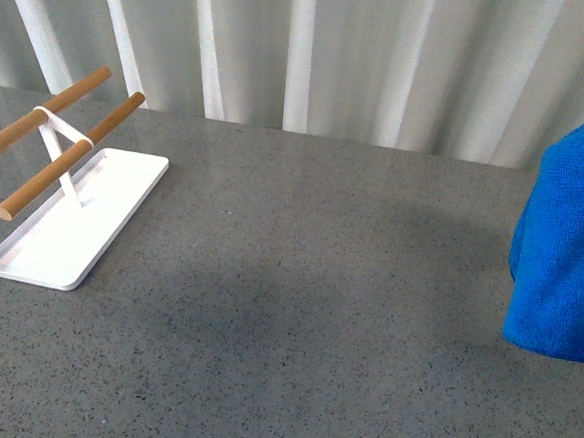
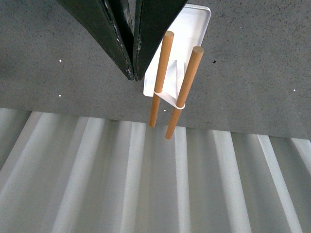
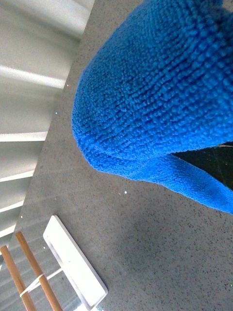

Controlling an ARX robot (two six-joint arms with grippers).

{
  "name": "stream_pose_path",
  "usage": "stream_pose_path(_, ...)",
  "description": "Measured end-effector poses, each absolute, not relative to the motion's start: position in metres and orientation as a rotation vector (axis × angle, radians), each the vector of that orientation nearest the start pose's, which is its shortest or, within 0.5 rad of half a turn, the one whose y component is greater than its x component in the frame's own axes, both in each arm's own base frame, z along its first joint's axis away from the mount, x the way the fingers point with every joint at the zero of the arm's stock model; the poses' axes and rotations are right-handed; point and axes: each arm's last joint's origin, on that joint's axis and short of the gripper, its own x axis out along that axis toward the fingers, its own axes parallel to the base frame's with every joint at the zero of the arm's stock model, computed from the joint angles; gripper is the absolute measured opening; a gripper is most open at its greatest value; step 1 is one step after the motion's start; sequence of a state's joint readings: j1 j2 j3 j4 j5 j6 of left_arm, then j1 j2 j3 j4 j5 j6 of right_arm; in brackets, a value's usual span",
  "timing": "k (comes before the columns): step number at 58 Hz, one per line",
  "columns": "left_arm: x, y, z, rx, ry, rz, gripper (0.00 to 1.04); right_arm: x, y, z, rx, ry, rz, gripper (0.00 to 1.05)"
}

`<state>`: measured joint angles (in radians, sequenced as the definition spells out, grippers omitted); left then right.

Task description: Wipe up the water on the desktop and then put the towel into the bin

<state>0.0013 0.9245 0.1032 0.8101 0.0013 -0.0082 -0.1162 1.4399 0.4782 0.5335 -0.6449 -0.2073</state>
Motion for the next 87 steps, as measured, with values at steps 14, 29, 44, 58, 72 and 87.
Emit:
stream_pose_path(14,0.149,0.0,0.163,-0.007,0.017,0.0,0.04,0.259,-0.01,0.162,-0.032,0.343,0.533,0.04)
stream_pose_path(29,0.135,0.0,0.171,-0.007,-0.012,0.0,0.04,0.259,-0.007,0.162,-0.046,0.353,0.522,0.04)
stream_pose_path(44,0.125,0.0,0.174,-0.007,-0.022,0.0,0.04,0.259,-0.006,0.161,-0.061,0.356,0.515,0.04)
stream_pose_path(58,0.118,0.0,0.174,-0.008,-0.025,0.0,0.04,0.259,-0.005,0.161,-0.067,0.361,0.509,0.04)
stream_pose_path(72,0.113,0.0,0.175,-0.007,-0.027,0.0,0.04,0.259,-0.005,0.16,-0.072,0.367,0.503,0.04)
stream_pose_path(87,0.109,0.0,0.174,-0.007,-0.026,0.0,0.04,0.259,-0.003,0.157,-0.074,0.393,0.49,0.04)
